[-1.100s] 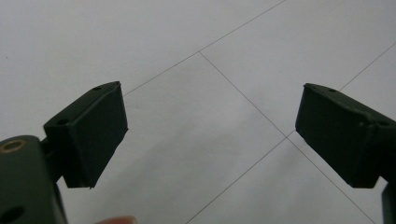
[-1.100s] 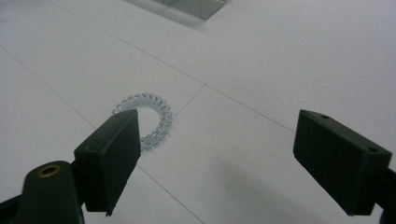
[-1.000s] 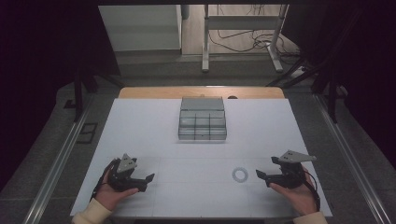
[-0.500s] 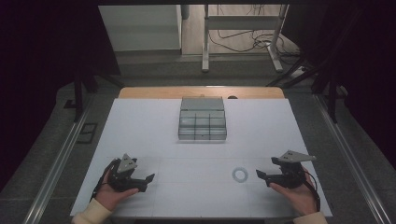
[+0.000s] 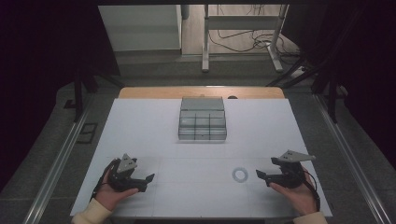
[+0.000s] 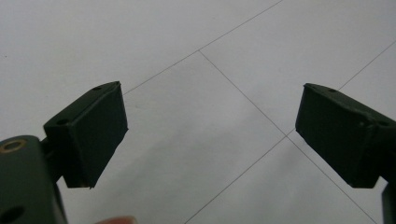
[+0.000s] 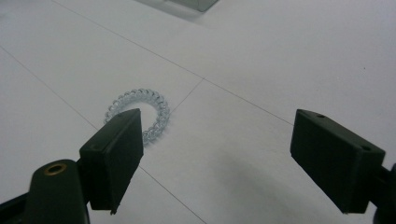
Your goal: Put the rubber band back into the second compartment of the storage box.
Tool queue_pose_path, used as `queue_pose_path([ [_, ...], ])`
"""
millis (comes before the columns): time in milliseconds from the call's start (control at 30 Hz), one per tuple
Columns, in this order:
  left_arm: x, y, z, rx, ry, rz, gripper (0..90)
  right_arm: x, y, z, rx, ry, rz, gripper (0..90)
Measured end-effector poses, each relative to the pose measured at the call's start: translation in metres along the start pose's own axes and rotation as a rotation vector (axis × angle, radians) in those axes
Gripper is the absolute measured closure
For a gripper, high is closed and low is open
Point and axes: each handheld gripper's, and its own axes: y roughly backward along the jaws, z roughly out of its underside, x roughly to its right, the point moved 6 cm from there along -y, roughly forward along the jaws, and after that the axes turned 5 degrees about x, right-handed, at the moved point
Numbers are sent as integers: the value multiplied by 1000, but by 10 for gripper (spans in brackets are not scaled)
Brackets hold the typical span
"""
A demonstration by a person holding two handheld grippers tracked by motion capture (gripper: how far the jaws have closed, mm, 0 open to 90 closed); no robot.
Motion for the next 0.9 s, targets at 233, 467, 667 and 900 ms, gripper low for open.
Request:
queue_pose_path([
  [233,0,0,0,2,2,-1,97,0,-1,1,-7,-4,-7,174],
  [467,-1,1,-1,8,4,-3,97,-2,0,-5,-19,-2,-4,169],
  [667,-1,-1,-2,8,4,-2,98,-5,2,-14,-36,6,1,167],
  [900,-1,-1,-1,4,2,-5,97,-8,3,-27,-52,16,-5,168],
])
